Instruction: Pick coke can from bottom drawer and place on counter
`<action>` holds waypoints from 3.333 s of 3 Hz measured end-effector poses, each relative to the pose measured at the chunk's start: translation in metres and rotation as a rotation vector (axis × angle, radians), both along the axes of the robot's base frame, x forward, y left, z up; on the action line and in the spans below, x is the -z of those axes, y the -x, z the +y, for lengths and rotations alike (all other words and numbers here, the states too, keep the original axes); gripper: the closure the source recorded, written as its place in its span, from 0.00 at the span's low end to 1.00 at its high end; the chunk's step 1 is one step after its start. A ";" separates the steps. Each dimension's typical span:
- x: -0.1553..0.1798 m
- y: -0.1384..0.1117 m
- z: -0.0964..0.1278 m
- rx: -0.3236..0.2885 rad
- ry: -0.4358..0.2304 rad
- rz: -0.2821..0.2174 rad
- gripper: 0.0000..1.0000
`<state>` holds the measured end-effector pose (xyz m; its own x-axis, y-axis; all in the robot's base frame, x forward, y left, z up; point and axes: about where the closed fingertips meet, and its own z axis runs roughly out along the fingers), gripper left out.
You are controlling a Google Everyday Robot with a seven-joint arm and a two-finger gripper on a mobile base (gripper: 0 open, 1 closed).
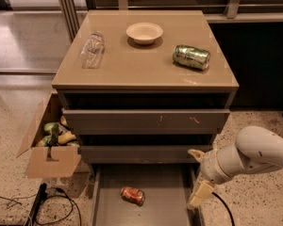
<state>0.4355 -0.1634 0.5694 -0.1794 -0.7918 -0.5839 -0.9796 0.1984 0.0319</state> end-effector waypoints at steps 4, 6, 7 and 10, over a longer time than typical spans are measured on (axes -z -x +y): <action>0.122 0.017 0.051 0.069 -0.103 0.181 0.00; 0.193 0.010 0.078 0.096 -0.134 0.177 0.00; 0.226 -0.003 0.098 0.093 -0.151 0.141 0.00; 0.281 -0.054 0.112 0.113 -0.146 0.052 0.00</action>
Offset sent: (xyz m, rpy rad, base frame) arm -0.0112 0.0304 -0.0580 0.0978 0.0973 -0.0402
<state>0.4897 -0.0513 0.2885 -0.2953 -0.6724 -0.6787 -0.9476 0.2970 0.1180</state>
